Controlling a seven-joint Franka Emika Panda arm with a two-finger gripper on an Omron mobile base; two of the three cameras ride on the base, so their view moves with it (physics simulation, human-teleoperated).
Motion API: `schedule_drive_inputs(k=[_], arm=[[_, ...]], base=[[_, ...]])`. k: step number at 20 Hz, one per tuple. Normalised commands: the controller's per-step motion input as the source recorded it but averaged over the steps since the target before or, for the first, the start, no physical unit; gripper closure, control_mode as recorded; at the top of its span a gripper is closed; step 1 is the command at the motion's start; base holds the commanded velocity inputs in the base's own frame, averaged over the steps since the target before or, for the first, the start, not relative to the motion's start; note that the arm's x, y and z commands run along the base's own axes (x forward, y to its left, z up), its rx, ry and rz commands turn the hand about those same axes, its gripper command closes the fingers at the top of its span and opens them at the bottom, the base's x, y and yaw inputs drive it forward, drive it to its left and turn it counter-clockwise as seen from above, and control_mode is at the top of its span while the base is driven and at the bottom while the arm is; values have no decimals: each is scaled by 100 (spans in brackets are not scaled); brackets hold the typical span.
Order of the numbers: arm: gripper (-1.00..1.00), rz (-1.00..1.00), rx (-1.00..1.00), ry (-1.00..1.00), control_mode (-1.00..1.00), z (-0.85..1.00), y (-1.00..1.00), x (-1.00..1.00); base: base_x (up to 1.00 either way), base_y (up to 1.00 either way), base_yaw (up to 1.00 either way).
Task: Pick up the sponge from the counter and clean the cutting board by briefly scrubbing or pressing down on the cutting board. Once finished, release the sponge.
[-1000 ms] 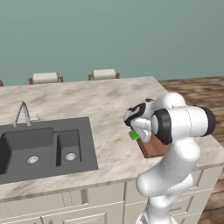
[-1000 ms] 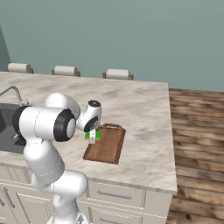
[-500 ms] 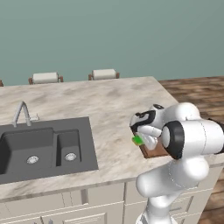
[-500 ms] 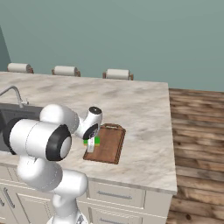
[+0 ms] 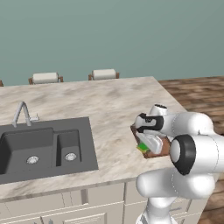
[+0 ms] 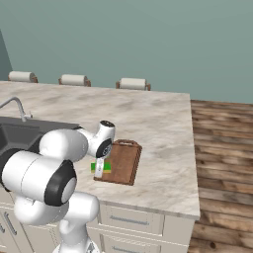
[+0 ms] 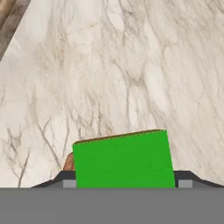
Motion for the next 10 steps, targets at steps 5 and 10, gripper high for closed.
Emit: schedule_drive_inputs(k=[5, 10], arm=[[100, 0, 0, 26, -100, -12, 0, -56], [100, 0, 6, 13, -100, -21, 0, -64]], base=[[0, 0, 0], [0, 0, 0]])
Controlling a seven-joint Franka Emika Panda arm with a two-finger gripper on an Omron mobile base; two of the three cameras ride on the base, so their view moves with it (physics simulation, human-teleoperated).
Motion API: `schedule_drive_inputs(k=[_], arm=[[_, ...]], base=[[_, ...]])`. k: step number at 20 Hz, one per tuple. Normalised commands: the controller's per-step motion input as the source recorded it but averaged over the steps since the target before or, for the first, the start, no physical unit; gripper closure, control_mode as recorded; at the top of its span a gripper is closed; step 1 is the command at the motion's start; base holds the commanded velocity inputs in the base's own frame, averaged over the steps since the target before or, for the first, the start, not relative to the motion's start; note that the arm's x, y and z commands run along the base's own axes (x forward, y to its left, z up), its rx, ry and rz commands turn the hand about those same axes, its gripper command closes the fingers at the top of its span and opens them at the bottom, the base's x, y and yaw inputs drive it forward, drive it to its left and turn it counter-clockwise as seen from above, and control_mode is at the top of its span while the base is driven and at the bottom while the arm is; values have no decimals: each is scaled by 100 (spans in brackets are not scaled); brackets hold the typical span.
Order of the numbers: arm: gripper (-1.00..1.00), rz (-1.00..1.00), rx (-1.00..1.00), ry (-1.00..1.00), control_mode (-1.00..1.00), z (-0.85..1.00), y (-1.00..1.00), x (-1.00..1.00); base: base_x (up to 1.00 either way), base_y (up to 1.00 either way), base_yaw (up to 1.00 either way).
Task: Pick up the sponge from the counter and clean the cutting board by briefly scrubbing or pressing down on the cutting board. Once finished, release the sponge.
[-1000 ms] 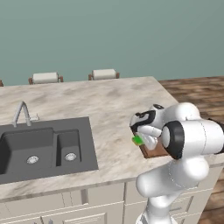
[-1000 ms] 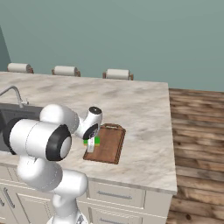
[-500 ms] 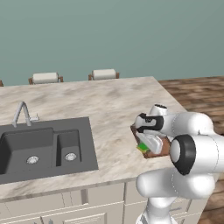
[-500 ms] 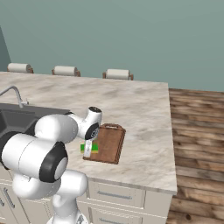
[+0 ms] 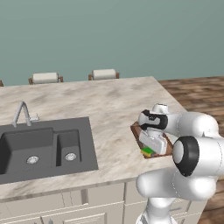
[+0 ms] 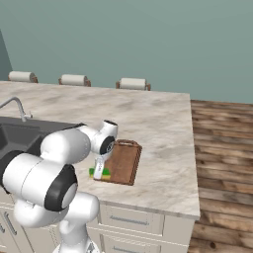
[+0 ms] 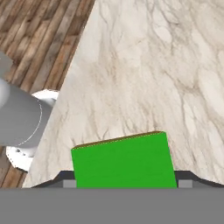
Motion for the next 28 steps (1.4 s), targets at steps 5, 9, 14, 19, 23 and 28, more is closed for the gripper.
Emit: schedule_drive_inputs(k=[5, 9, 14, 19, 23, 28], arm=[[100, 0, 3, 3, -100, 3, 2, -33], [100, 0, 0, -8, -100, 53, 31, 39], [100, 0, -4, -9, -100, 53, 65, 72], [100, 0, -3, -3, -100, 16, 71, 64], [100, 0, 0, 4, -100, -18, 36, 45], [100, 0, 0, 1, -100, -42, 5, 17]], base=[[0, 0, 0], [0, 0, 0], [0, 0, 0], [0, 0, 0], [0, 0, 0], [0, 0, 0]])
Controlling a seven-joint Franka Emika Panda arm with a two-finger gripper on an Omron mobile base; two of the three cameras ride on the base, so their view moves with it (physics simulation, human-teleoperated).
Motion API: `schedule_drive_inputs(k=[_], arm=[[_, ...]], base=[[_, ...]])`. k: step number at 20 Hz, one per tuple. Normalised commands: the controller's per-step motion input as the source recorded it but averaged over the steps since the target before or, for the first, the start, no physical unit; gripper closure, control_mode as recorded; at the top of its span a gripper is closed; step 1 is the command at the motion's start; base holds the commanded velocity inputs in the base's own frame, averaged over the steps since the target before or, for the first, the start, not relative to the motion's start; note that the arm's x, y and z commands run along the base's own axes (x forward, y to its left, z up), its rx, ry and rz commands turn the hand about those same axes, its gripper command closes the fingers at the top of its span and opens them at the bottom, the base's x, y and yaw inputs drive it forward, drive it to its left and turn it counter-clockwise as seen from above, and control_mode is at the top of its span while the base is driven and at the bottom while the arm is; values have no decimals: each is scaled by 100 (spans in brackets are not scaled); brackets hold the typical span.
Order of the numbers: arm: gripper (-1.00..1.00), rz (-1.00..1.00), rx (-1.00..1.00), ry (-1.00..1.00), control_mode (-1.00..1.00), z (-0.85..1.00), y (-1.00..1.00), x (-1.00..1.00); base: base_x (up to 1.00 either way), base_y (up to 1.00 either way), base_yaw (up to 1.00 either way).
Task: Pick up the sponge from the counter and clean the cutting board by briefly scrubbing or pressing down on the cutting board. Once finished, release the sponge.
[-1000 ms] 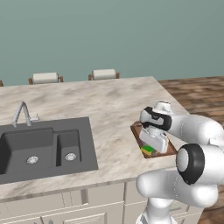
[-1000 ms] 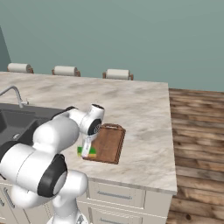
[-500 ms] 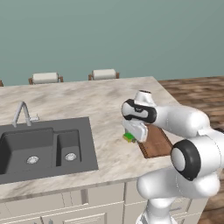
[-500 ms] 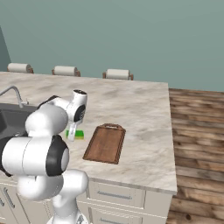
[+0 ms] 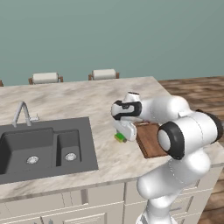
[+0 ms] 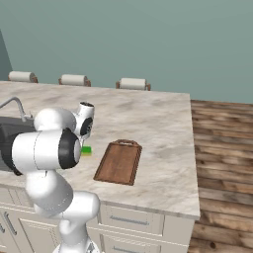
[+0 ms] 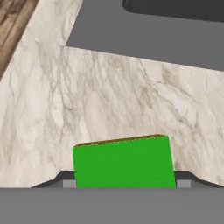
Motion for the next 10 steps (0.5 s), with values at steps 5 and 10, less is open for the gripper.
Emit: schedule_drive_inputs(k=[5, 10], arm=[[100, 0, 0, 0, -100, -54, 0, 0], [-100, 0, -1, -5, -100, -58, 12, 0]], base=[[0, 0, 0], [0, 0, 0]])
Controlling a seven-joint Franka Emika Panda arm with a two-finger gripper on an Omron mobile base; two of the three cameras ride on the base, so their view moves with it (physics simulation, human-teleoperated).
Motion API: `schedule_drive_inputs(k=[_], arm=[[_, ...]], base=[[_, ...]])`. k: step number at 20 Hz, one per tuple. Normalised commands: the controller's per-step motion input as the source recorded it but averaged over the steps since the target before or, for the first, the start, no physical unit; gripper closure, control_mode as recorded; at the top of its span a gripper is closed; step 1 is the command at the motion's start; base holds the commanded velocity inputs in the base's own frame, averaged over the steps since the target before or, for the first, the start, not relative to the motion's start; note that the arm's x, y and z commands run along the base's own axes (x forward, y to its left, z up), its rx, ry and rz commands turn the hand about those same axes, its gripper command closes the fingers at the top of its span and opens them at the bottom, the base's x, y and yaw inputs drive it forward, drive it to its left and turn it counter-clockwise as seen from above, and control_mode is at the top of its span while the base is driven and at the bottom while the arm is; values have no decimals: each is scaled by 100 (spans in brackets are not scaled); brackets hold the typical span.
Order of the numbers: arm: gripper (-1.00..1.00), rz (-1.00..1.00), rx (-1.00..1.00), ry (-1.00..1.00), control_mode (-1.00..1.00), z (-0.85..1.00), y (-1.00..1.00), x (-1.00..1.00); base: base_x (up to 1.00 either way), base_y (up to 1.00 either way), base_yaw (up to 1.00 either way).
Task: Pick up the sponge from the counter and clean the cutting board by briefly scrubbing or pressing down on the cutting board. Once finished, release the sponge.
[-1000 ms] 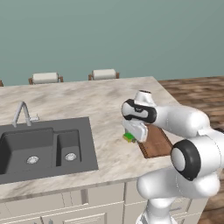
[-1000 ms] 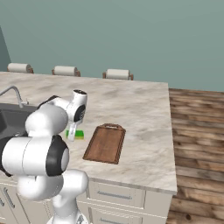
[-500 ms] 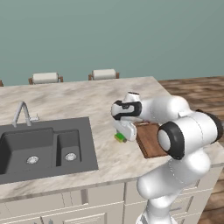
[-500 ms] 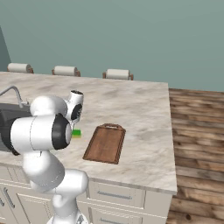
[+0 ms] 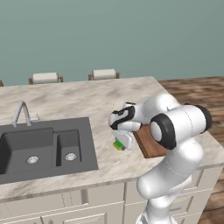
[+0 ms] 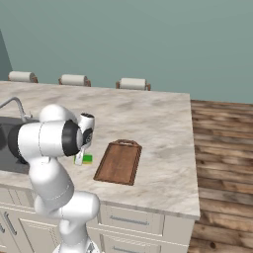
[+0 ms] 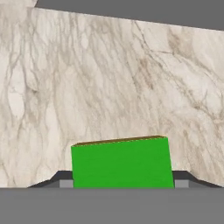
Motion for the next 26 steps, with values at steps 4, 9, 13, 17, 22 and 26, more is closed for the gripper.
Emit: schedule_drive_inputs(k=[4, 9, 13, 17, 22, 26], arm=[[-100, 0, -1, -10, -100, -34, 14, 0], [-100, 0, 0, -6, -100, 4, 3, -2], [-100, 0, 0, -8, -100, 34, 0, -17], [-100, 0, -3, -10, -100, 67, 0, -18], [-100, 0, -1, -5, -100, 98, 0, -3], [-100, 0, 0, -4, -100, 100, 0, -15]], base=[[0, 0, 0], [0, 0, 0], [0, 0, 0], [0, 0, 0], [0, 0, 0], [0, 0, 0]])
